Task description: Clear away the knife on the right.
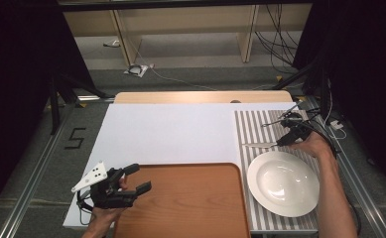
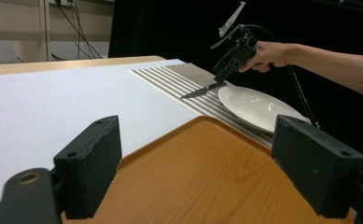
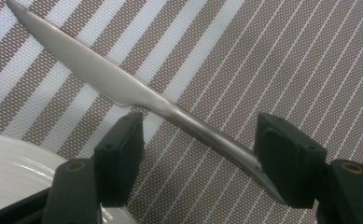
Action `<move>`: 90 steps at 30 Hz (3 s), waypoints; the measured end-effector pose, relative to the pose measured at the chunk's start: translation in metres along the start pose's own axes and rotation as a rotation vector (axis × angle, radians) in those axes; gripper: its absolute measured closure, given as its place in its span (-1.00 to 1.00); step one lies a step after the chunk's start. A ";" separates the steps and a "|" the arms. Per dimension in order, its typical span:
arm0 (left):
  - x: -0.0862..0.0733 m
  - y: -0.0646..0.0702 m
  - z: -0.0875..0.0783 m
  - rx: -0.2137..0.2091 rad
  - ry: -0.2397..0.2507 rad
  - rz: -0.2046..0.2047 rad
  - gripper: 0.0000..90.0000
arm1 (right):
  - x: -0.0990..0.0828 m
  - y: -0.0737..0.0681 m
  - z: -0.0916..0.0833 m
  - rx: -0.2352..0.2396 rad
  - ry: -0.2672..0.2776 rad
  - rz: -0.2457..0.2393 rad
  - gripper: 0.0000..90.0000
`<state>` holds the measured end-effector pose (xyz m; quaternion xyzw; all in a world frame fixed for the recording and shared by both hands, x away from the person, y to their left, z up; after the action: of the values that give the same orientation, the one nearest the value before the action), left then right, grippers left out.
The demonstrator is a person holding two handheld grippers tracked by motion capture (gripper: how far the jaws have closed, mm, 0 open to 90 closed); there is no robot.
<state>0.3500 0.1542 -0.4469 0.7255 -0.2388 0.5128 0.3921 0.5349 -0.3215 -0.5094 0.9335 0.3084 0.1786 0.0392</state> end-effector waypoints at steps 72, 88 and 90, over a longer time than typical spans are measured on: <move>-0.001 0.000 0.002 0.000 -0.012 0.004 -0.64 | -0.005 -0.017 0.026 0.125 -0.193 -0.186 0.77; 0.000 0.000 0.001 0.001 -0.008 0.002 -0.64 | 0.008 -0.018 0.018 0.058 -0.102 -0.215 0.78; 0.000 -0.001 0.001 0.002 -0.009 0.001 -0.64 | 0.013 -0.017 0.014 0.041 -0.062 -0.213 0.78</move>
<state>0.3514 0.1542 -0.4479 0.7281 -0.2407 0.5098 0.3900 0.5403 -0.2992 -0.5214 0.9011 0.4082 0.1380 0.0485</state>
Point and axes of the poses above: each handheld gripper's, and its own axes: z roughly forward along the jaws, x roughly out of its top, y roughly to its right, the point moved 9 cm from there along z, roughly forward along the jaws, and after that the axes turned 3 degrees about -z, right-handed, at the moved point
